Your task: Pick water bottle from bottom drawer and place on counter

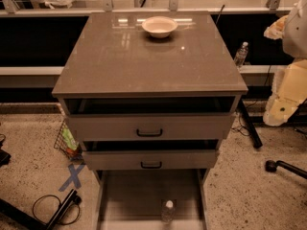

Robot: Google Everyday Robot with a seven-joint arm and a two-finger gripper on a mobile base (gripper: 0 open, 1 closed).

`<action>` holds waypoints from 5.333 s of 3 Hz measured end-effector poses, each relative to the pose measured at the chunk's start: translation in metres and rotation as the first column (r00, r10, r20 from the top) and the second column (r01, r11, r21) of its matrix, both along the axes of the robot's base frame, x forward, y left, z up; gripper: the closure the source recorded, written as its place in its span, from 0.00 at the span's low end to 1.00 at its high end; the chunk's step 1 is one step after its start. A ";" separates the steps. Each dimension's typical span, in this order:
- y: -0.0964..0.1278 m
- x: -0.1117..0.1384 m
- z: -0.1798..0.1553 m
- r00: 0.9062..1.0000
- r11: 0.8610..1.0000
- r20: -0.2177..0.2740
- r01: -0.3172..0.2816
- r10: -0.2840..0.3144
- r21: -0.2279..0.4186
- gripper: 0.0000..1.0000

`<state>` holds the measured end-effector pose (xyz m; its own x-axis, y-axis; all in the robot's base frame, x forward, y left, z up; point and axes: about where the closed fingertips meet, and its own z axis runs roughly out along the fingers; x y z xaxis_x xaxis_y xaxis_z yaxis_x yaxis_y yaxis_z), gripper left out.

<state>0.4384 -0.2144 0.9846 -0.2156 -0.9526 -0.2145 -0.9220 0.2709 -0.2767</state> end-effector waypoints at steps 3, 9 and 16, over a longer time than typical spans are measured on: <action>-0.001 -0.003 -0.032 0.999 0.988 0.034 -0.037 0.032 0.147 0.00; -0.005 -0.034 -0.345 0.983 0.687 0.124 0.003 -0.136 0.727 0.00; 0.093 -0.012 -0.559 0.996 0.503 0.054 -0.080 0.066 0.861 0.00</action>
Offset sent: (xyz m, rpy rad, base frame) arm 0.0025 -0.0064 0.0011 0.1189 -0.0493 -0.0062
